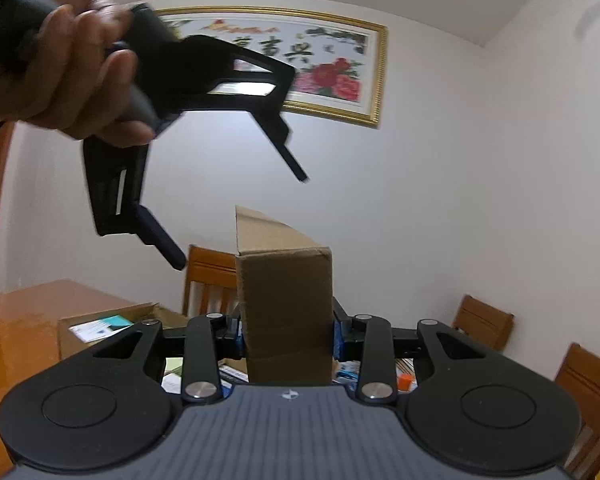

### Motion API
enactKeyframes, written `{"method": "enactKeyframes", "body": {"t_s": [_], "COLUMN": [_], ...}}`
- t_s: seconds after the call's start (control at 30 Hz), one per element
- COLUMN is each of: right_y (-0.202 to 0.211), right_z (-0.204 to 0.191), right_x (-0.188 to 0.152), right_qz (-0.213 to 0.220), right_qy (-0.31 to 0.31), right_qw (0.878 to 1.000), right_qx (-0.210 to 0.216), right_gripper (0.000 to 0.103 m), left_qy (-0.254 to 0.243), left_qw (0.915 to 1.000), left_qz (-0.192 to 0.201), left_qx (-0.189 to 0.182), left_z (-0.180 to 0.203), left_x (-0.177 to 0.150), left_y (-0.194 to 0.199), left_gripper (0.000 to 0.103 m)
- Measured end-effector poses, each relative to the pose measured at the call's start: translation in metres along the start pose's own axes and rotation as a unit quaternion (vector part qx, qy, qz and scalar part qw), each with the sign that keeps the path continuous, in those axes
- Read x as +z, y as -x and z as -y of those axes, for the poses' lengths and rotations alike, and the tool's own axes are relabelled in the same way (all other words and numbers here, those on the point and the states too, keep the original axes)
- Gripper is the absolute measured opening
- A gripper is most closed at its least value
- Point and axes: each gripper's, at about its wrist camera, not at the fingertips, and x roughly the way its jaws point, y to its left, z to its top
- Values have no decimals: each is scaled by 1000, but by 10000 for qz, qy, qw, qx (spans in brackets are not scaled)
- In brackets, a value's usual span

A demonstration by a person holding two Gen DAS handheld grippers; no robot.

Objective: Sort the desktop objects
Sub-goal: 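Grasp the raised lid edge with the left gripper beside the right gripper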

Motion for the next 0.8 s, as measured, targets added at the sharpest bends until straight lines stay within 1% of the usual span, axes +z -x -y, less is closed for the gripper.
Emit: {"method": "enactKeyframes", "body": {"t_s": [0.07,0.13,0.17,0.2,0.27,0.5,0.53,0.6,0.63,0.67,0.8], "right_y": [0,0,-1,-1,-2,-3,-2,-1,-1,0,0], "right_z": [-6,-10,-12,-14,-19,-34,-36,-40,-42,-44,-47], "right_x": [0,0,0,-1,-1,-2,-2,-3,-5,-8,-18], "right_qz": [-12,-30,-37,-59,-80,-159,-170,-195,-229,-256,-331], "right_qy": [61,113,143,185,295,546,566,601,642,663,653], "right_qw": [9999,9998,9997,9996,9991,9973,9971,9965,9960,9957,9953], "right_qx": [93,158,180,218,293,461,487,539,572,598,629], "right_gripper": [43,43,43,43,44,46,46,47,48,48,50], "left_qy": [25,139,241,366,476,102,71,134,184,221,371], "left_qw": [9999,9996,9993,9988,9980,9970,9967,9971,9971,9970,9968], "left_qz": [-62,-159,-229,-303,-372,-139,-114,-137,-177,-225,-322], "left_qx": [108,193,171,136,192,752,794,736,719,710,638], "left_z": [-8,-18,-25,-31,-37,-35,-36,-38,-40,-43,-50], "left_x": [-1,-1,-1,-1,-1,-3,-3,-3,-2,-1,0], "left_y": [0,-3,-5,-6,-7,-1,1,0,-1,-3,-10], "left_gripper": [100,89,81,81,80,80,77,53,47,37,36]}}
